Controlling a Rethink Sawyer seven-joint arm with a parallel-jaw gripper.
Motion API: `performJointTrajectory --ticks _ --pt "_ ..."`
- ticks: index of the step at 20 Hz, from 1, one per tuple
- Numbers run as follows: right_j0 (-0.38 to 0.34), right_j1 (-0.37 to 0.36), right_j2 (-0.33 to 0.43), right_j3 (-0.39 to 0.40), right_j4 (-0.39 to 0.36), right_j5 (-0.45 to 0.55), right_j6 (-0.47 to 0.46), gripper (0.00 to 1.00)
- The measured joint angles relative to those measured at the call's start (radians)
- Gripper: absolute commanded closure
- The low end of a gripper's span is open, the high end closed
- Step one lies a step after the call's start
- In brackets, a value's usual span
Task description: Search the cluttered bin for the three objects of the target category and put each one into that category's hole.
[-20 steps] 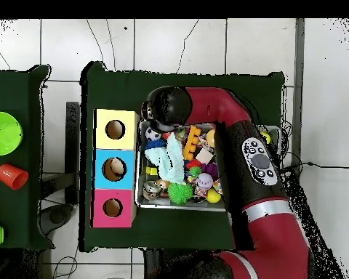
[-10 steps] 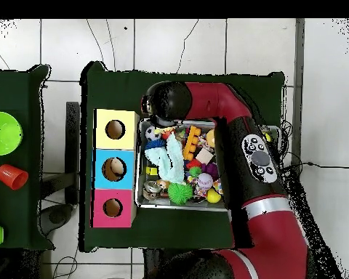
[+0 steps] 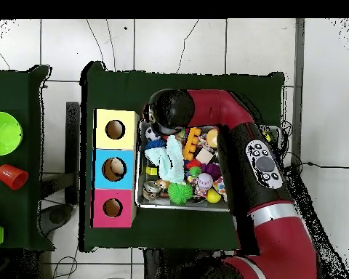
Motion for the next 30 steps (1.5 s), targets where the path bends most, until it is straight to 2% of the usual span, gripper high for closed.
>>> performJointTrajectory --ticks 6,10,18,30 --pt "-0.036 -0.041 0.008 0.086 -0.004 0.0 0.0 0.0" --pt "-0.048 -0.05 0.011 0.11 -0.014 -0.001 0.0 0.0" --pt "-0.051 -0.051 0.018 0.121 -0.054 -0.001 0.0 0.0" --pt "-0.051 -0.044 0.021 0.126 -0.074 -0.023 0.0 0.0"
